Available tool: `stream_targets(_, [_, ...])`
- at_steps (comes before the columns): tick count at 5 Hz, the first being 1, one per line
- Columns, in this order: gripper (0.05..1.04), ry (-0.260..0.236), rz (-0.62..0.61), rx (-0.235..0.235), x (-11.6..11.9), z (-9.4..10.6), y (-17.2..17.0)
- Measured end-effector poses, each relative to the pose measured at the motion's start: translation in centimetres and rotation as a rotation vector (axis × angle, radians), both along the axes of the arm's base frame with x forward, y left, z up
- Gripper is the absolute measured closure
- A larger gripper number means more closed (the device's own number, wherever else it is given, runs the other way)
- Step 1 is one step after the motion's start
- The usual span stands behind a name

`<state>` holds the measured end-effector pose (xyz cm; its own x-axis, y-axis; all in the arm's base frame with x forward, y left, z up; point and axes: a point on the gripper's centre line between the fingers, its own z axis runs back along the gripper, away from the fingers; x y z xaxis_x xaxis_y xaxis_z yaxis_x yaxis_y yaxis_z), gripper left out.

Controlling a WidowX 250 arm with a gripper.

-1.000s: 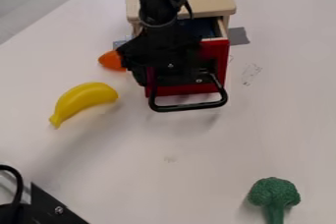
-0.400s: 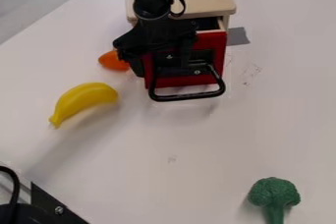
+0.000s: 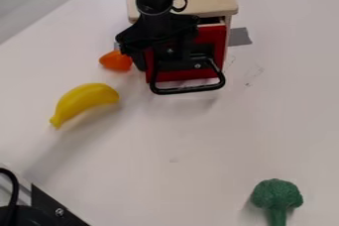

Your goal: Opened and closed the drawer

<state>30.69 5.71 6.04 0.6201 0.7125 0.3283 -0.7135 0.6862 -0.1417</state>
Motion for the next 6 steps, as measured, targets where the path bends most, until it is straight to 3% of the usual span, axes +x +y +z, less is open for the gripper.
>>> stream_targets(5, [0.085, -0.052, 0.016, 0.019, 1.6, -0.1, 1.2])
stream_targets(6, [0.085, -0.026, 0.031, -0.005, 0.8, -0.6, 0.9])
